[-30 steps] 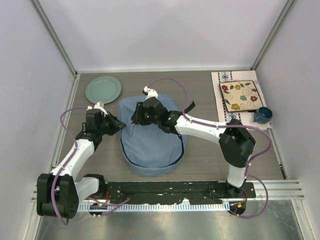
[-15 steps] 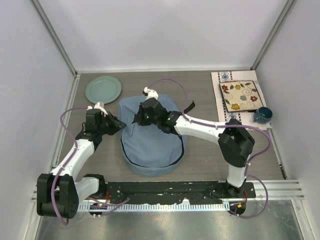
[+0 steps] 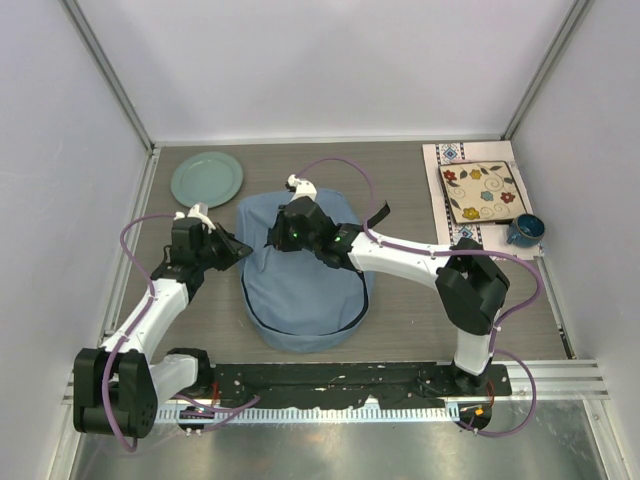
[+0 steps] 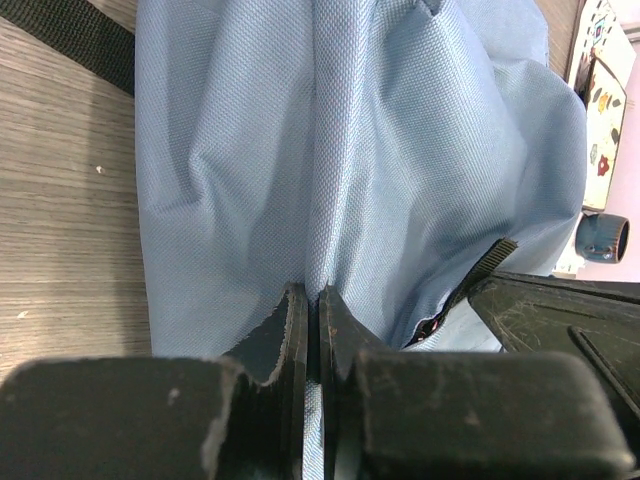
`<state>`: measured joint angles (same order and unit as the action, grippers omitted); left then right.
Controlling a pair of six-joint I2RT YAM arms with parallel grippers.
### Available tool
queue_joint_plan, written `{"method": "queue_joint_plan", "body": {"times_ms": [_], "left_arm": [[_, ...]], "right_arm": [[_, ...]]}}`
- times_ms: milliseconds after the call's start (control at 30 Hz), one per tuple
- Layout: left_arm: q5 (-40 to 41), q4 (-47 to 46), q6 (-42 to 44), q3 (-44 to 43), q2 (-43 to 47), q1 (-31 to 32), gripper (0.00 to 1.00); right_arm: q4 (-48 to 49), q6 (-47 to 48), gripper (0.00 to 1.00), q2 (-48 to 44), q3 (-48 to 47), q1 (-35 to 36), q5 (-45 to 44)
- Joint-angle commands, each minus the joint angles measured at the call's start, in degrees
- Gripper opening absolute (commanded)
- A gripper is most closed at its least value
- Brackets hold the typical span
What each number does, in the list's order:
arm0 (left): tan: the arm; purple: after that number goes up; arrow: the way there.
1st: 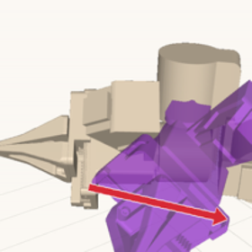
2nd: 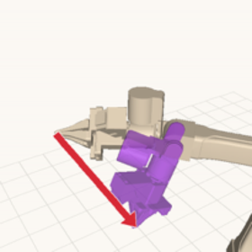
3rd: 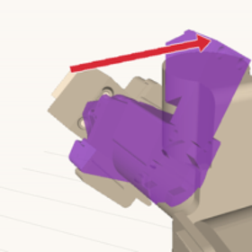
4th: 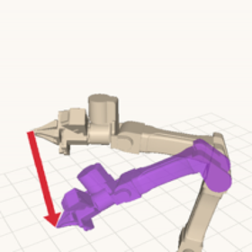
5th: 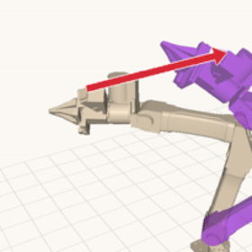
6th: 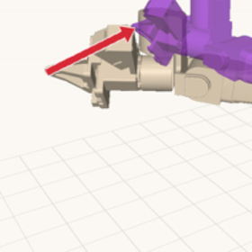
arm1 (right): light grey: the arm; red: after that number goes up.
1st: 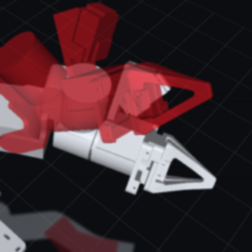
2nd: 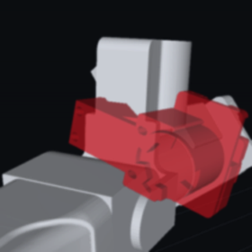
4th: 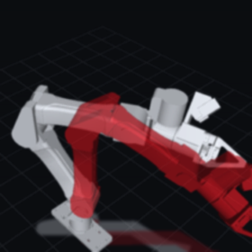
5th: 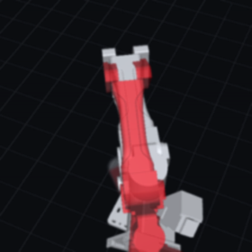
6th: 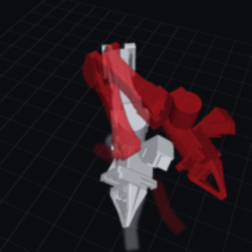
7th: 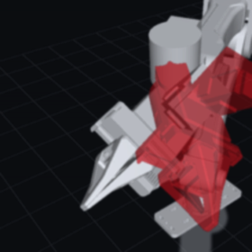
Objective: Pack the student bag
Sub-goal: Zip the student bag at the center of the board.
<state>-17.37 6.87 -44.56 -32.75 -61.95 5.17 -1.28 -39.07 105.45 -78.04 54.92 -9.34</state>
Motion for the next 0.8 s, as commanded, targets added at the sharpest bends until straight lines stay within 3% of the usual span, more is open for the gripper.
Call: {"method": "queue_joint_plan", "body": {"times_ms": [0, 267, 500, 600, 633, 767], "left_arm": [[-3.9, -2.9, 0.0, -0.5, 1.7, 0.2, 0.00], [-4.3, -2.9, -0.2, 0.1, 3.1, 0.3, 0.00], [-5.0, -3.5, -0.6, 0.5, 3.4, 0.2, 0.00], [-5.2, -3.7, -0.7, 0.4, 3.6, 0.2, 0.00], [-5.2, -3.8, -0.7, 0.6, 3.6, 0.2, 0.00], [-5.1, -3.9, -0.6, 0.6, 3.7, 0.2, 0.00]], "right_arm": [[2.9, 0.2, 0.26, -1.7, -0.5, 0.4, -1.6], [1.6, -0.3, 0.39, 0.1, -2.6, 0.2, -3.8], [-2.1, -0.4, 0.38, 2.7, -5.6, 0.4, -4.9], [-2.5, -0.6, 0.32, 3.4, -6.2, 0.5, -5.3], [-2.6, -0.6, 0.24, 3.5, -6.2, 0.4, -5.3], [-2.9, -0.5, 0.08, 3.4, -6.2, 0.5, -6.3]]}}
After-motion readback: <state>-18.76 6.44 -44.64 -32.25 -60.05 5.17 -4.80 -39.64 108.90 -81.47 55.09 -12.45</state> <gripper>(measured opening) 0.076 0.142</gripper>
